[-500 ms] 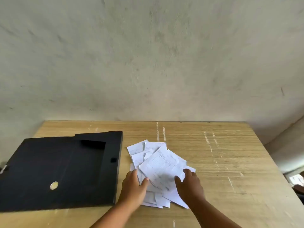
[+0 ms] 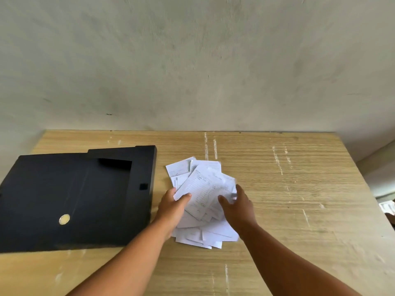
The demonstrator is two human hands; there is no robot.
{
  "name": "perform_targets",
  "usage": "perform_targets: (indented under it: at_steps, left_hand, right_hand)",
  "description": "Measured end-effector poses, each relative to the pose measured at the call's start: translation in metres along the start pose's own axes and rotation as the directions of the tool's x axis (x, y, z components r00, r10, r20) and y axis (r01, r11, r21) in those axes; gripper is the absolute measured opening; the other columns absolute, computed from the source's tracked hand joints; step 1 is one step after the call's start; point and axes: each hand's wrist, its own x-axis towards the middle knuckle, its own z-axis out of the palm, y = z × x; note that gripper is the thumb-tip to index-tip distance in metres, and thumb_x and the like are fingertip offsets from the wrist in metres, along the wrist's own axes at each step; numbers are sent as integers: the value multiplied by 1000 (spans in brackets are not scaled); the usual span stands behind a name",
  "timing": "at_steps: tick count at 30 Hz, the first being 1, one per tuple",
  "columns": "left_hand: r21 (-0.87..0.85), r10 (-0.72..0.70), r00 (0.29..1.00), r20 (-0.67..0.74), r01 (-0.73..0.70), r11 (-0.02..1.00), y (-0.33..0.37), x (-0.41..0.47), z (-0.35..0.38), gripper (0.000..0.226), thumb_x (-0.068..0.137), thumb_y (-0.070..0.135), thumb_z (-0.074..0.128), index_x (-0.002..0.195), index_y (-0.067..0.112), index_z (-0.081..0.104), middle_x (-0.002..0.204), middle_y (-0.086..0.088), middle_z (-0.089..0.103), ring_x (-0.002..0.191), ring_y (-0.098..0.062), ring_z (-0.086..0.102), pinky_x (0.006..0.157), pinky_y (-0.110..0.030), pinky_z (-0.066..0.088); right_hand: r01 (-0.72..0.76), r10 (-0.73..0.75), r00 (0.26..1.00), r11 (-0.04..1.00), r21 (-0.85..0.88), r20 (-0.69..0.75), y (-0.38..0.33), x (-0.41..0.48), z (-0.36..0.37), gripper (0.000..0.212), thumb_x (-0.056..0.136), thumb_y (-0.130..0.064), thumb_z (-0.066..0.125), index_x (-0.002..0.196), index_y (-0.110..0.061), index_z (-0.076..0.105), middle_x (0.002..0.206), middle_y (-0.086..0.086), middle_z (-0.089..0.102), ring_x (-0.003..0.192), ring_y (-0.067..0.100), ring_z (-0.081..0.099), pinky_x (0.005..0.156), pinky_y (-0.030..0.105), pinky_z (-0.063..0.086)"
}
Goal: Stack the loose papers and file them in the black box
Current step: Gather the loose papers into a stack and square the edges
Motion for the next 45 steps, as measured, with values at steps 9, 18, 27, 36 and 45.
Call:
perform_targets:
  at_steps: [9, 18, 27, 36, 45]
  left_hand:
    - [125, 98, 995, -21, -94, 988, 6, 11, 5, 44, 85, 44, 62, 126, 28, 57, 127, 12, 63, 112, -12, 61, 89, -34, 51]
    - [72, 116, 991, -70, -111, 991, 10, 32, 3, 28, 94, 30, 62, 121, 27, 58, 119, 5, 63, 109, -17, 61, 85, -33, 47]
    - [142, 152, 988, 14, -152, 978, 21, 39, 11, 47, 100, 27, 58, 147, 25, 47, 124, 14, 53, 111, -7, 49, 82, -21, 37]
    - [260, 221, 975, -25, -207, 943, 11, 40, 12, 55, 94, 27, 65, 145, 22, 46, 134, 5, 50, 118, -16, 52, 91, -29, 43]
    - [538, 380, 925, 33, -337, 773, -19, 30, 10, 79, 91, 53, 64, 158, 29, 29, 157, -1, 40, 145, -28, 33, 113, -38, 38]
  right_hand:
    - [-13, 12, 996, 1000, -5, -89, -12, 10, 10, 80, 93, -41, 64, 158, -14, 26, 162, 6, 35, 150, 33, 25, 120, 49, 28]
    - [9, -7, 999, 999, 42, -41, -34, 22, 20, 77, 87, -48, 63, 154, -23, 34, 150, -3, 51, 143, 29, 35, 108, 56, 43]
    - [0, -14, 994, 991, 134, 105, -44, 37, 30, 83, 74, -66, 58, 149, -37, 36, 137, 1, 62, 118, 27, 65, 91, 51, 59]
    - [10, -6, 998, 998, 68, -55, -38, 23, 30, 63, 95, -34, 55, 152, -16, 37, 148, 2, 55, 138, 33, 43, 107, 50, 45]
    - [-20, 32, 997, 983, 181, -65, -33, 5, 35, 51, 91, -34, 58, 139, -21, 49, 128, 0, 66, 120, 30, 59, 96, 51, 54]
